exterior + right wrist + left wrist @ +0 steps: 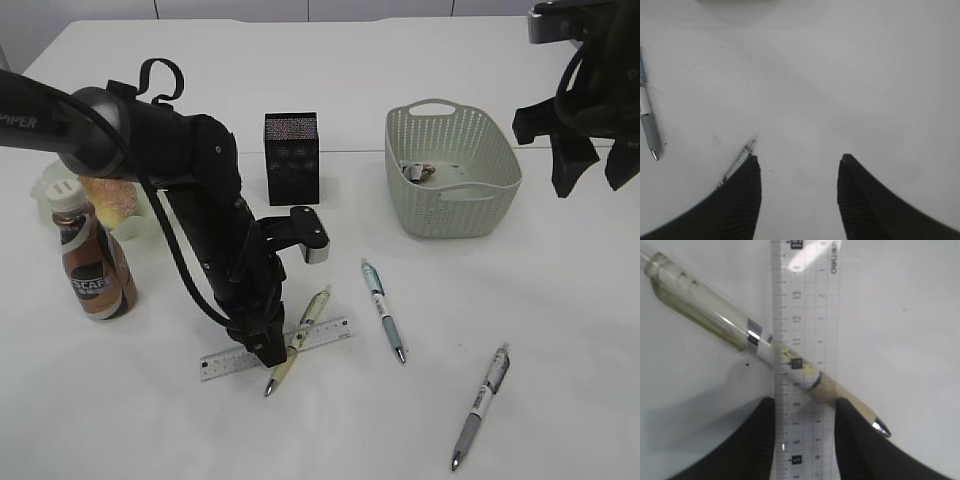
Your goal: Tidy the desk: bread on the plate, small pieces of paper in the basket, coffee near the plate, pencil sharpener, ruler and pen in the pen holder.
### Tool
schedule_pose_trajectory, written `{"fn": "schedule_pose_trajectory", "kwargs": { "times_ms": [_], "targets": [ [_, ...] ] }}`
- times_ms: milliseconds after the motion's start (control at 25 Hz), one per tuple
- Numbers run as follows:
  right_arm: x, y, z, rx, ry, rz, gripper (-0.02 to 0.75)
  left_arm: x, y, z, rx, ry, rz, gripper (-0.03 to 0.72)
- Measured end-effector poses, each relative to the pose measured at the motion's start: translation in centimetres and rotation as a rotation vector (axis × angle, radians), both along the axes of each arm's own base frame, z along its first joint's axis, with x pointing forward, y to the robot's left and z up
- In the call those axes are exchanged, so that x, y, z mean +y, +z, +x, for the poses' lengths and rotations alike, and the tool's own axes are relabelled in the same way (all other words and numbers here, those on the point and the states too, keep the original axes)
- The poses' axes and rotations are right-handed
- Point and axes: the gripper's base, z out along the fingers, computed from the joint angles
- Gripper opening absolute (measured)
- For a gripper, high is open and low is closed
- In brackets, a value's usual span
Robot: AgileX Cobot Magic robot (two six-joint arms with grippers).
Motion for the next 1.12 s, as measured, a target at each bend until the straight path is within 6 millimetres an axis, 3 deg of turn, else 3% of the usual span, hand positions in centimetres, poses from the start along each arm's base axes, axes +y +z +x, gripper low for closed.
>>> {"fn": "schedule_pose_trajectory", "kwargs": {
  "times_ms": [640,1120],
  "targets": [
    [0.0,0.2,0.1,-0.006,0.0,0.001,0.365,0.0,0.0,0.0,0.005,0.01,-0.001,0.274],
    [0.0,0.4,0.1,-0.015,0.002,0.003,0.365,-0.9,0.7,1.1,0.024,0.078,-0.02,0.274]
  ]
}}
